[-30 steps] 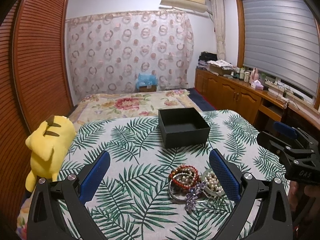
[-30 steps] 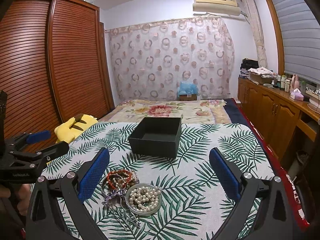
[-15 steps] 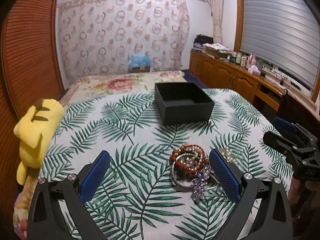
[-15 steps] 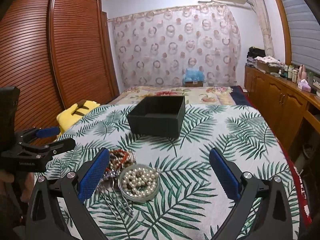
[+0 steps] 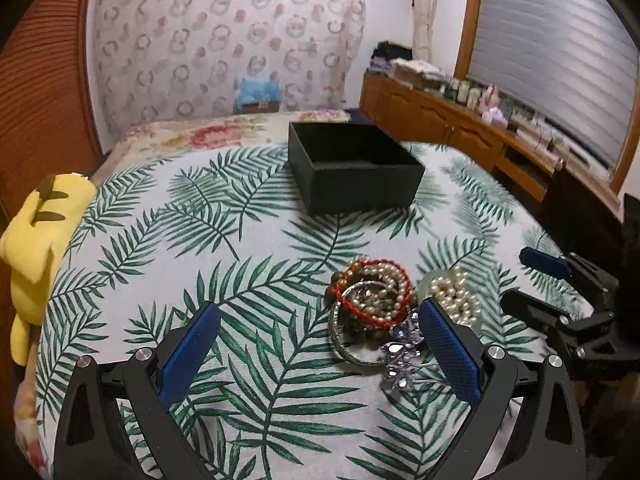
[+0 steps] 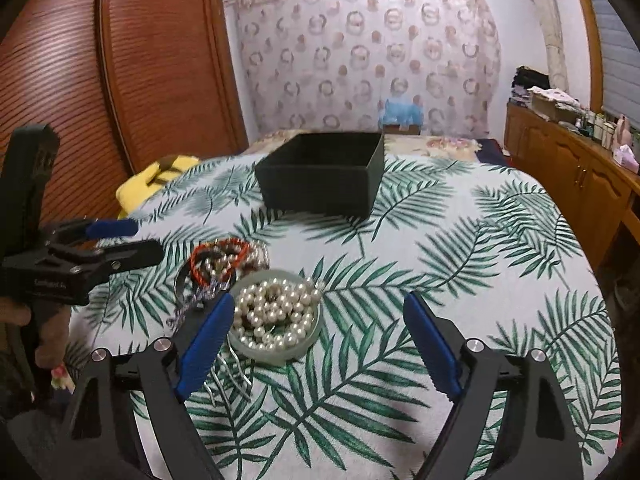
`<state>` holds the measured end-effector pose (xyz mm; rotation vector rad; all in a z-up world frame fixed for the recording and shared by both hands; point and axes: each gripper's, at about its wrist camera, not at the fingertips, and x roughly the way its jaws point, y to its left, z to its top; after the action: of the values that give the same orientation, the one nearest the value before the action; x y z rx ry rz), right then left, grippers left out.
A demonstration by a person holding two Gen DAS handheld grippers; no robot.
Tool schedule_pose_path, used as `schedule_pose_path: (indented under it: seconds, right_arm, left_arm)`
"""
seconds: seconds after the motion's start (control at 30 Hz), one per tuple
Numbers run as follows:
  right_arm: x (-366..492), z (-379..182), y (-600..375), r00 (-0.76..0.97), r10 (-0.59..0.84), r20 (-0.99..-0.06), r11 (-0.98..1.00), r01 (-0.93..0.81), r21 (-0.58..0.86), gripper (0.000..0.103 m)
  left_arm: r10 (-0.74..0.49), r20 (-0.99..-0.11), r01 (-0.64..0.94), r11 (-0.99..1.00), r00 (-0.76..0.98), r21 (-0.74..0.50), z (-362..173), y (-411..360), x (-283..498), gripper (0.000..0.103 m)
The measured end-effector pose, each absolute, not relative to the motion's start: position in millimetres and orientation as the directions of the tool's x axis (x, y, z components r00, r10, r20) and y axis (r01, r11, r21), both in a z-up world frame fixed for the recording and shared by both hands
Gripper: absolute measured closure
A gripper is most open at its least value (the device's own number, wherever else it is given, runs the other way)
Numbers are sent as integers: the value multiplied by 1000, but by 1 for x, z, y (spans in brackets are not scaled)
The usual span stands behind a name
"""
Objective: Organize jewelry
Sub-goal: 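Lower the left tool onto the red bead bracelet and close it, then grasp the pearl necklace with the right tool while the left tool holds the red bracelet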
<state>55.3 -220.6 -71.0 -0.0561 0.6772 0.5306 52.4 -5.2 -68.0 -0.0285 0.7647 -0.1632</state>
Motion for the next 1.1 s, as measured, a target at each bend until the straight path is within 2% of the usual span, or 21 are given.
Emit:
schedule_pose_path:
  seconds: [0.03,0.13,0.33,0.4,0.5,0.6,0.7,1.0,1.07,1.1]
  right_arm:
    - [55,-72,-219,649,449,-615,865,-489,115,17]
    - [56,-75,-218,638,453,-622,861,-494,121,17]
    - [58,-81,-216,622,459,-634,854,-506,122,17]
    - [58,-81,-216,622,459,-634,854,-505,122,17]
    - [58,-80,-216,621,461,-634,851,-512,117,17]
    - [59,-80,-217,618,465,-634,848,-516,118,17]
    - [60,-81,-217,617,467,-634,847,-517,120,17]
    - [61,-81,-215,599,475,-644,839,-529,127,18]
    - [63,-79,-213,590,480,-650,833,-539,125,30]
    - [66,-78,-213,588,478,-653,832,-541,121,32]
  left_arm:
    - [-160,-688,141,986,708,-84,-69,-6,53,9]
    - [-201,-696,158,979,690,-126,-72,-6,59,20]
    - [-263,-728,175,965,633,-196,-84,-7,77,48]
    - [-270,-740,162,963,616,-216,-88,-6,82,64]
    - [-317,-740,166,948,594,-273,-92,-4,86,75]
    - [-323,-737,169,945,593,-279,-92,-4,87,91]
    - [-311,-730,172,950,609,-261,-88,-7,87,100]
    - [-282,-679,170,959,677,-228,-67,-1,76,100]
    - [-275,-666,172,961,694,-217,-61,-1,73,100]
    - [-272,-659,172,962,701,-213,-58,0,71,100]
